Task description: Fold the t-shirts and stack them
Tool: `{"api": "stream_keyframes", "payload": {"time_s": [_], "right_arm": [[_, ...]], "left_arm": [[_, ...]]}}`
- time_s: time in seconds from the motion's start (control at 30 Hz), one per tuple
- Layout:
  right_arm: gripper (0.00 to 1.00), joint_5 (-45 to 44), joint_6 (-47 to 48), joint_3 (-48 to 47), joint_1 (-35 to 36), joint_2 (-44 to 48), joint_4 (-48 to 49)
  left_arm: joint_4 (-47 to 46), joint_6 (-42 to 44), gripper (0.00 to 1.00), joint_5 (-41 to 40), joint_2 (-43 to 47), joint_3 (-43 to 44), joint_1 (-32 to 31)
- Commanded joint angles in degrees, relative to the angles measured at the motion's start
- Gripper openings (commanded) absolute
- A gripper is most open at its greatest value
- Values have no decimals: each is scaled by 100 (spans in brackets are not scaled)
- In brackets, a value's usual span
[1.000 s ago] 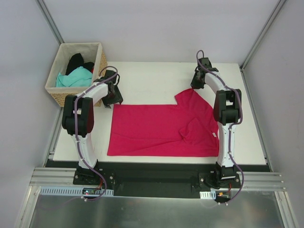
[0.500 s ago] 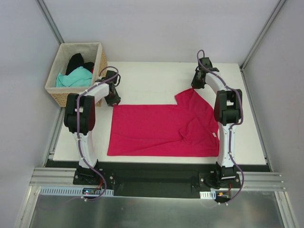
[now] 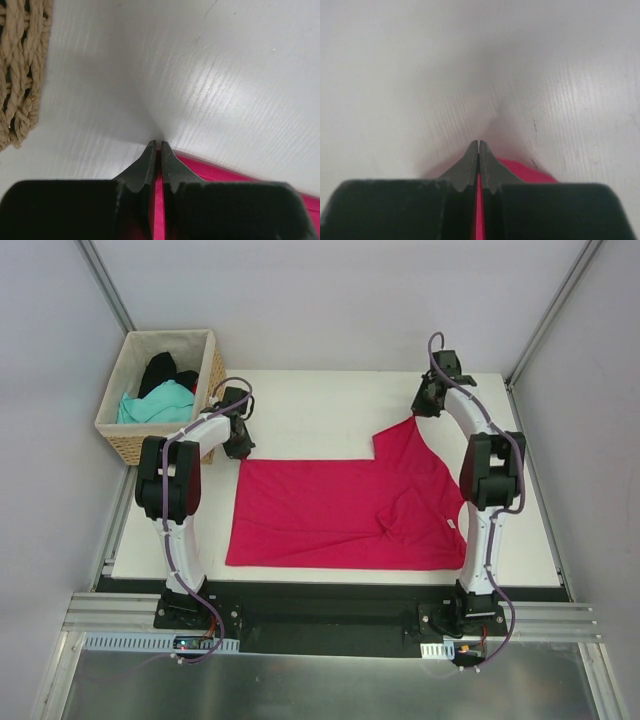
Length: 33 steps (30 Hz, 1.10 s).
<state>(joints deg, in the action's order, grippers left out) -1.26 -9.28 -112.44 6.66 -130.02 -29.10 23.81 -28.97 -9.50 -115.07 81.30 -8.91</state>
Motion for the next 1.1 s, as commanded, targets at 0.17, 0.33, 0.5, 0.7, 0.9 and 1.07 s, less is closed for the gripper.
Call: {"api": "stream_keyframes", "payload": {"time_s": [0.17,0.33,0.5,0.7,0.9,1.07], "right_arm": [[1,328,339,820,-314,2040,45],[1,240,418,1574,-402,2884,-139],[1,-31,471,2252,-437,3605,-271],[1,-252,453,3122,-437,4352,-412],[1,-480,357,3842,-446,4933,-447],[1,-612,278,4160,-455,5258,-509]], "left_arm": [[-807,418,0,440,958,-263,38],[-896,498,0,572,1258,-570,38],[-1001,577,0,563,1522,-957,29],[-1107,603,0,537,1908,-1414,29],[-1160,717,0,387,2243,-1775,38],[-1203,735,0,519,2348,-1916,38]]}}
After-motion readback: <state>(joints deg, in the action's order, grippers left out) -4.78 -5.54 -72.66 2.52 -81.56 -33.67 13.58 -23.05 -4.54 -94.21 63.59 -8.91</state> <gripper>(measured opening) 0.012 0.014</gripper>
